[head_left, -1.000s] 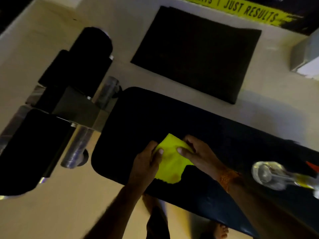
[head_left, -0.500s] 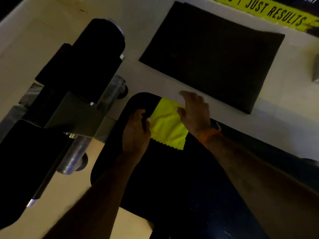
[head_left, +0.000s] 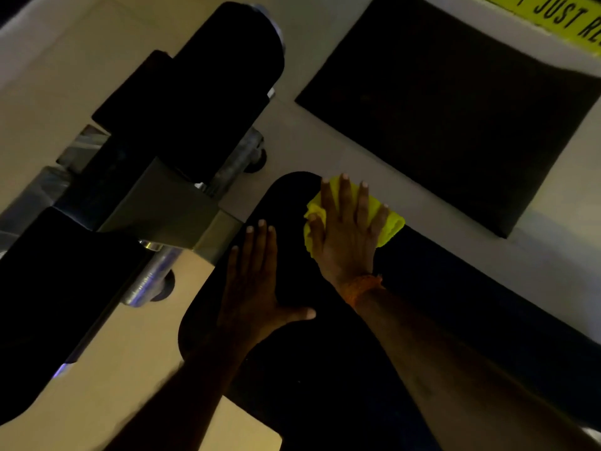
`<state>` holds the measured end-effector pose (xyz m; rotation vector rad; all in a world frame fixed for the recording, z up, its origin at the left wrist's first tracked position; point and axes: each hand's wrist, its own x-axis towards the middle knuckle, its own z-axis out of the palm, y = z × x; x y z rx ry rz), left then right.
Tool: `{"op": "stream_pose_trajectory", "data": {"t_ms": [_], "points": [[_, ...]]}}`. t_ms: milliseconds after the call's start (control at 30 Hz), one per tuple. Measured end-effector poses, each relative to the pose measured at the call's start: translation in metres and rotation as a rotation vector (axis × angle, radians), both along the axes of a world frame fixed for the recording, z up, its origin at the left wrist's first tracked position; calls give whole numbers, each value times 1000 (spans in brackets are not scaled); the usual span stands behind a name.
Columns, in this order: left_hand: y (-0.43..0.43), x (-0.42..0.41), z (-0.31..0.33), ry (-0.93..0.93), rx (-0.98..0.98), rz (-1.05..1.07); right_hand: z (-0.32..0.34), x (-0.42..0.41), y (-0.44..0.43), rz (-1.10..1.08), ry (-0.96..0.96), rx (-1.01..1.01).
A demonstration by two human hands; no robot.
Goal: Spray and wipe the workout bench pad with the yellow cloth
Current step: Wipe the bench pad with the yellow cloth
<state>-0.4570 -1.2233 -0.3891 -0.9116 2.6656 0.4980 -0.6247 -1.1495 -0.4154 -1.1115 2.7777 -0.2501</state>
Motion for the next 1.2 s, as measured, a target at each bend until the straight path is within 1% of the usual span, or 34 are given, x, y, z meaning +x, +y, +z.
{"op": "stream_pose_trajectory", "data": {"t_ms": [33,67,100,200,233,267,333,367,400,433,500,533,567,633,667,700,800,833,867,933,967,1000,1033,1100,1133,1167,1200], "points": [[1,0,-2,2,-7,4,0,1,-8,-18,-6,-3],[1,1,-3,4,-9,13,-1,2,-11,8,-3,-3],[2,1,-3,2,-7,27,-2,4,-9,102,10,-3],[3,1,-1,-14,16,54,0,-13,11,550,28,-8],[3,1,-1,-10,29,54,1,-24,8,599,23,-16],[3,1,0,-5,39,51,1,-30,-1,557,19,-36],[2,0,1,-7,39,47,3,-25,-29,265,-54,-66],[2,-1,2,-7,31,45,5,-16,-42,155,-90,-51],[2,-1,2,-3,24,43,7,-7,-49,147,-97,-44],[3,0,2,-2,18,43,5,-2,-49,231,-83,-56],[4,1,3,-11,19,50,2,-13,-35,527,-22,-88],[5,2,3,-13,26,58,3,-25,-31,626,12,-79],[5,1,3,-12,30,66,6,-36,-35,641,40,-53],[9,2,5,-26,17,59,7,-34,-43,432,23,18],[8,1,4,-33,10,66,7,-27,-50,362,-2,35],[7,1,3,-38,1,71,8,-21,-54,379,-15,38],[7,2,3,-28,10,81,11,-41,-38,694,13,60],[8,2,4,-14,17,94,14,-55,-32,750,32,77],[10,1,4,-3,24,104,15,-62,-30,714,33,83],[17,0,5,-6,11,94,16,-49,-24,451,-20,62],[22,-1,5,-12,-6,92,15,-31,-17,365,-39,40],[26,-2,5,-12,-15,95,14,-15,-6,372,-5,16],[30,-3,6,-7,-7,99,10,-10,11,432,41,5],[37,-7,6,7,21,107,5,-27,46,578,107,9],[39,-9,5,15,27,106,7,-38,57,566,142,17],[42,-12,5,19,28,96,6,-43,64,477,144,30],[46,-14,4,17,27,80,5,-40,67,333,129,30]]}}
